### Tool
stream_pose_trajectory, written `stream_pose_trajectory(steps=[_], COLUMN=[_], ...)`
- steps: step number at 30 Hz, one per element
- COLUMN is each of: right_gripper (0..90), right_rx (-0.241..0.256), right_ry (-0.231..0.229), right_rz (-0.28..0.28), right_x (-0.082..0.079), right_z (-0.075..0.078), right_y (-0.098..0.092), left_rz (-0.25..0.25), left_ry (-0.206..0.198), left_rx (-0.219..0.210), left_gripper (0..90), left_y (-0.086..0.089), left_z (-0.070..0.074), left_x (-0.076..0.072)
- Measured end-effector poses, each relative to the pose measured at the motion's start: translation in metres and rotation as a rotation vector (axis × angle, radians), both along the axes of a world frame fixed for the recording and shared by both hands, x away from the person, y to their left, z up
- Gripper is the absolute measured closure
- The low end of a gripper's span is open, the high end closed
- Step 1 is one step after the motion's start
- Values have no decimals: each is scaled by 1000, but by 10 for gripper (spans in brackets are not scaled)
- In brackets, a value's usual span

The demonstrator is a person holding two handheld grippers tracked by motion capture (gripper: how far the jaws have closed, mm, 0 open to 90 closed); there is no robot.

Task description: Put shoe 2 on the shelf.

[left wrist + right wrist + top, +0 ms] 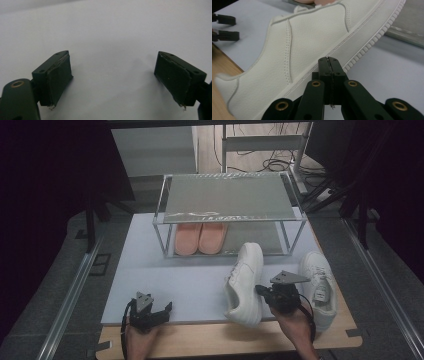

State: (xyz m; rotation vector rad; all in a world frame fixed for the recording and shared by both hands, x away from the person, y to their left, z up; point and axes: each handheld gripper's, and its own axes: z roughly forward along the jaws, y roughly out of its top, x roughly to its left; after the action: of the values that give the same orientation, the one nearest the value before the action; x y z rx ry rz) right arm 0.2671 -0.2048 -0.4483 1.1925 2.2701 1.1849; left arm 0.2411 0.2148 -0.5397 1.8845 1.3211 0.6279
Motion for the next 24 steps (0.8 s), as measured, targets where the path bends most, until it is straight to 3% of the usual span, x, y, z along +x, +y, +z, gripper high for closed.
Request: stream_pose_trajectory(steps=[4,6,11,12,13,15,16,18,24], right_gripper=[895,895,895,895,895,895,895,894,893], right_rx=[-11,-57,-83,-111,-112,-70,-91,-82,-39], right_ry=[19,19,65,73,62,84,72,71,58], right_rz=[-45,-90,-134,-150,-152,-145,-150,-148,-124], right_x=[-2,-2,3,5,6,9,8,8,1], right_z=[-6,-12,-28,-32,-35,-39,-40,-40,-32], right_y=[-14,-19,-22,-20,-20,-21,-20,-21,-26], left_rz=[0,-1,-1,-1,0,0,0,0,0], left_ry=[0,1,1,1,1,0,0,0,0], left_rx=[0,0,0,-1,1,0,0,0,0], left_gripper=[140,140,140,140,140,140,140,140,140], left_y=[0,0,0,0,0,0,0,0,0], left_z=[0,0,0,0,0,0,0,0,0], left_x=[0,0,0,0,0,0,0,0,0])
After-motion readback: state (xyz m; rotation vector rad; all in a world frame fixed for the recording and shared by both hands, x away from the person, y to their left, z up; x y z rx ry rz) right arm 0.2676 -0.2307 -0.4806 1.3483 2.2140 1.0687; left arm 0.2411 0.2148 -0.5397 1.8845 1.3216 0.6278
